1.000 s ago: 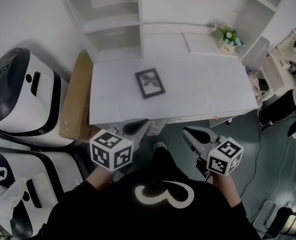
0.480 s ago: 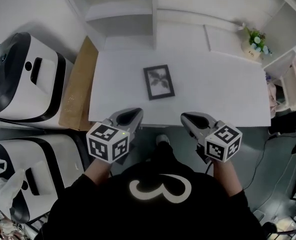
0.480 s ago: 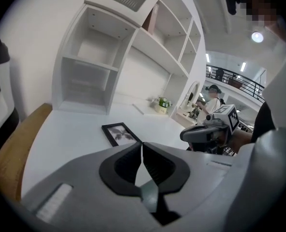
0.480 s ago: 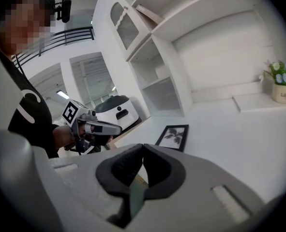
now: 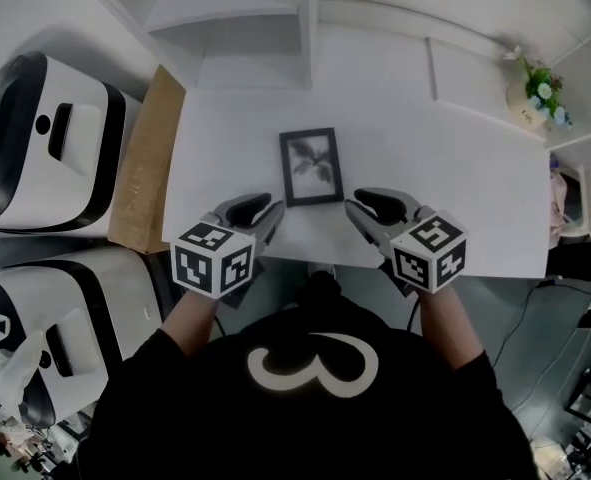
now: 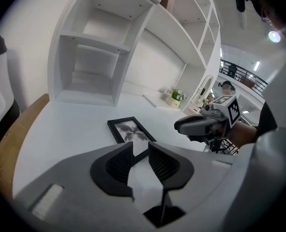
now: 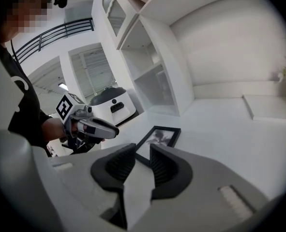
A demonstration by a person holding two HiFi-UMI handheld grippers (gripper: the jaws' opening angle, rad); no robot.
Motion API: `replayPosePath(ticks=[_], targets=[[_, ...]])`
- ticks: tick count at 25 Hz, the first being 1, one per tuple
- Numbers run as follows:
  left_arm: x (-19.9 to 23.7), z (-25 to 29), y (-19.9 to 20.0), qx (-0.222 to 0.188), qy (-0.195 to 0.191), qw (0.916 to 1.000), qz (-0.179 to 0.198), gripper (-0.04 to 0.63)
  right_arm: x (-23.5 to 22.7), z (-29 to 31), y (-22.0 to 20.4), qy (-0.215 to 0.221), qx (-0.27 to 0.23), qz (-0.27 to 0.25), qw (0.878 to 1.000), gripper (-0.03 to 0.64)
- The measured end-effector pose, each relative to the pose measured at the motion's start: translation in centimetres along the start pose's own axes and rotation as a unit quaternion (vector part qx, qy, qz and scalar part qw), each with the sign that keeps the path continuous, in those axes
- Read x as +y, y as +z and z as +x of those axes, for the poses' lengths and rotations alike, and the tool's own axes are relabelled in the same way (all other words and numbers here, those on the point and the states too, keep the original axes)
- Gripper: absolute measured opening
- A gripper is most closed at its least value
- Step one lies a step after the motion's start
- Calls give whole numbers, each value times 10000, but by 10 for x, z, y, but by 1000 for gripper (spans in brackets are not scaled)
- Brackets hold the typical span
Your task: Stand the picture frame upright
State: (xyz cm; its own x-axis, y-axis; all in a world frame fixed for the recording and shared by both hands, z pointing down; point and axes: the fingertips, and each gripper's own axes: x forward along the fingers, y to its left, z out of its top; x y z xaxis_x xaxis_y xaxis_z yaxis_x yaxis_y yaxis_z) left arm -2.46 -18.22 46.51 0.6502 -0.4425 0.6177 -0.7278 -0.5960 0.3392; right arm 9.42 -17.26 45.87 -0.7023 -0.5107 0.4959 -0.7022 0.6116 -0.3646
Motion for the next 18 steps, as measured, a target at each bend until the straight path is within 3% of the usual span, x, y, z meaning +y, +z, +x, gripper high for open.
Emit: replayPosePath(ticks=[7,18], targets=[[21,38,8,245,133,9996,-81,144,-34,35,-3,17,622,-336,9975,152],[46,83,2,771,612,9947,308,153,-61,82,-9,62,1216,-857,9889,152]])
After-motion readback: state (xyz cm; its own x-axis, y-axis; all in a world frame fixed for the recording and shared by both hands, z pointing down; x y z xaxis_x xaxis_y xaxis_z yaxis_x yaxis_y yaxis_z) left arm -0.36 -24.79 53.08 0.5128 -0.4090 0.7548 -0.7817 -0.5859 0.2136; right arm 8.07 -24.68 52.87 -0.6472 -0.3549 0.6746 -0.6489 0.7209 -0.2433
